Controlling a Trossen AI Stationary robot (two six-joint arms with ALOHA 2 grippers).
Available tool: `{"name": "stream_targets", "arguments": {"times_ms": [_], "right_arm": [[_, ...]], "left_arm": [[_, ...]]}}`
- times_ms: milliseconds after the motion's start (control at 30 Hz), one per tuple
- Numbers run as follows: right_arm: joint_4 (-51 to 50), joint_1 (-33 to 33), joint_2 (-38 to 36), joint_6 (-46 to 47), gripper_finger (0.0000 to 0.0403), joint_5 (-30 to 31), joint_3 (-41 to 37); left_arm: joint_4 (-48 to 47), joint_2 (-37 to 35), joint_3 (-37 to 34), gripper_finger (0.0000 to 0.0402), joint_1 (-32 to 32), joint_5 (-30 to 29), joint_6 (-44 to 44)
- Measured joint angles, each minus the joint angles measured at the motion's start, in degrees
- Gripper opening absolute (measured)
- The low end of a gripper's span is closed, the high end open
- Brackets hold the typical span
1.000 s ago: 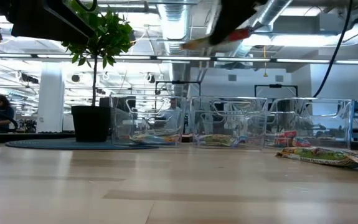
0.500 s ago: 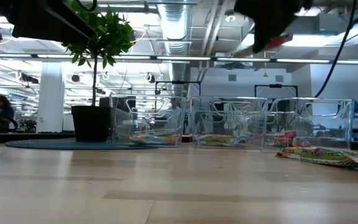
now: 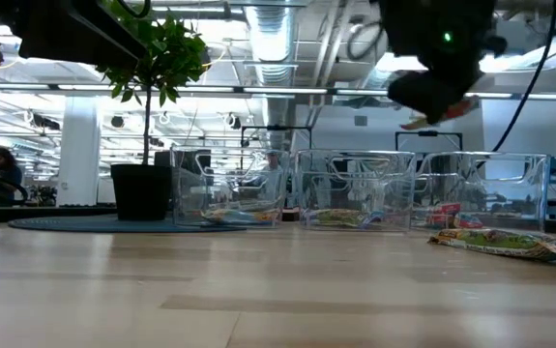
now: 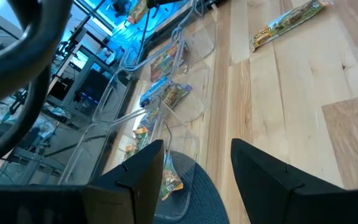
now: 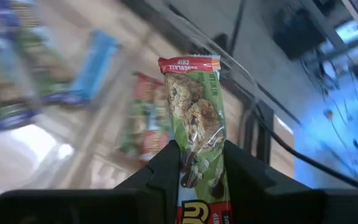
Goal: Pick and place Granola Bars by type
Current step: Put the red granola bar into the right transparent bin
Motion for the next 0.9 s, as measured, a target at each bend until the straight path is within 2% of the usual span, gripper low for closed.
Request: {"name": "stream_targets", "arguments": {"times_ms": [233,467,567,733,900], "right_arm": [[6.59,-4.12,-9.83,2.04,0.0092,-0.21,-11.87],[26.35,-8.03,-22.06,-12.25,0.0092,-0.47,-22.96],[31.90,-11.29,-25.90,-16.36,0.0092,-1.63,-26.97],[38.57,-17.83,-28.49,-23.32,0.0092,-5.21,-31.38],[43.32,-22.15,-28.06,-27.42,0.0092,-6.70,-32.37]], "left_arm": [[-0.02,0.00,0.00,0.0182,0.00,0.00,0.00],[0.00,0.00,0.00,0.0182,-0.01,-0.47,0.00],[0.02,0.00,0.00,0.0183,0.00,-0.53,0.00],[0.02,0.00,0.00,0.0183,0.00,-1.43,0.00],[0.09,0.00,0.00,0.0183,0.13,-2.12,0.00]]}}
